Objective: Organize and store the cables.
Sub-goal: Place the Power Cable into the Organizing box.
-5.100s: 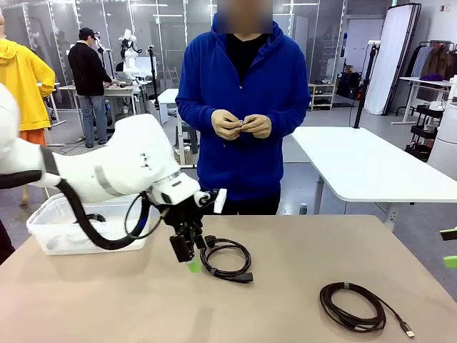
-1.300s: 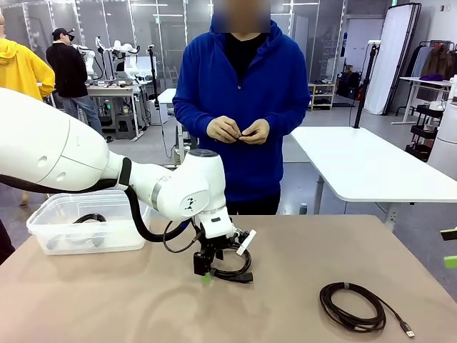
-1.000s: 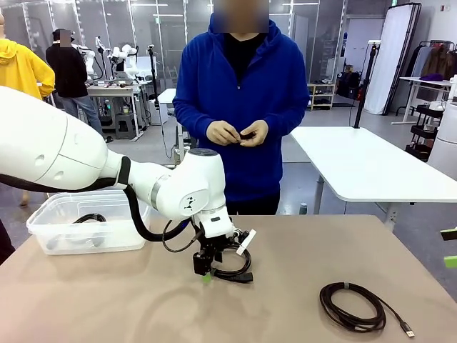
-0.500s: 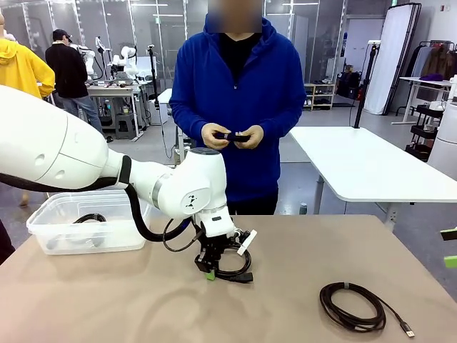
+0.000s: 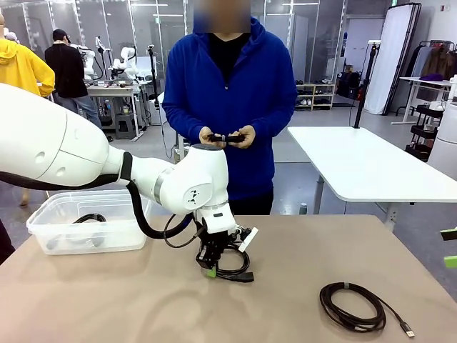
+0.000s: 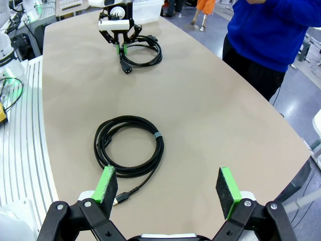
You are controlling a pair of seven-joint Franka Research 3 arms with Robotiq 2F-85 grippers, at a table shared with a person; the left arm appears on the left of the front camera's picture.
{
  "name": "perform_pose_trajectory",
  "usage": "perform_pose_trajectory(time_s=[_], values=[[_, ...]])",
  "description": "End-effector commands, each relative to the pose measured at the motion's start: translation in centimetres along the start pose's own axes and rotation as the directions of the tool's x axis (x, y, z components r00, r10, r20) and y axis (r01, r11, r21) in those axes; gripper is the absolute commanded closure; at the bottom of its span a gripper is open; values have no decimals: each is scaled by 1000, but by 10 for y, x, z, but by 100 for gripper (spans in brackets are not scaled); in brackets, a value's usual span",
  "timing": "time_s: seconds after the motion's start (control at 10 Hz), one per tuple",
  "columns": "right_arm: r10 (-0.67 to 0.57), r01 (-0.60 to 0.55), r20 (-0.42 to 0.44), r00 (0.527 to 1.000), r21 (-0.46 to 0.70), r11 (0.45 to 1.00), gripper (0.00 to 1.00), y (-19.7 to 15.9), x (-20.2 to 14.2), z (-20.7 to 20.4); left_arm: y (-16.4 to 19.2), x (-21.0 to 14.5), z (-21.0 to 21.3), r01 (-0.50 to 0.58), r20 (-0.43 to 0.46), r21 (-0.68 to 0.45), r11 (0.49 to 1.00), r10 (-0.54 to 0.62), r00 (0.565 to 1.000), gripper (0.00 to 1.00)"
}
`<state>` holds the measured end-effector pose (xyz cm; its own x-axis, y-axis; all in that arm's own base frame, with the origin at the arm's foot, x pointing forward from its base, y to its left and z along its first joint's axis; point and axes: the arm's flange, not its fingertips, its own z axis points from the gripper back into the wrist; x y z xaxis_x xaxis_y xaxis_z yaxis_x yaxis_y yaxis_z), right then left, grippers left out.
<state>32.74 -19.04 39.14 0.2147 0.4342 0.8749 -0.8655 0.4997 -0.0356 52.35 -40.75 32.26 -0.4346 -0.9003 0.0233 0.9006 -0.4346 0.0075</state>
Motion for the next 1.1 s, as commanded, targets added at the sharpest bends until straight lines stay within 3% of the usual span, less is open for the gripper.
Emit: perform_pose_trajectory(time_s=[0.0, 0.1, 0.4, 1.0], values=[[-12, 12, -7, 1000, 6, 1000, 0, 2, 2, 1, -3, -2, 38, 67, 41, -35, 997, -66, 997, 100], [-12, 12, -7, 1000, 6, 1000, 0, 2, 2, 1, -3, -4, 57, 95, 9, -54, 994, -94, 996, 100], [-12, 12, -7, 1000, 6, 1000, 0, 2, 2, 1, -9, 1, 133, 59, -46, 51, 997, -57, 997, 100], [-12, 12, -7, 1000, 6, 1000, 0, 2, 2, 1, -11, 5, 157, 66, -45, 85, 994, -62, 997, 100]])
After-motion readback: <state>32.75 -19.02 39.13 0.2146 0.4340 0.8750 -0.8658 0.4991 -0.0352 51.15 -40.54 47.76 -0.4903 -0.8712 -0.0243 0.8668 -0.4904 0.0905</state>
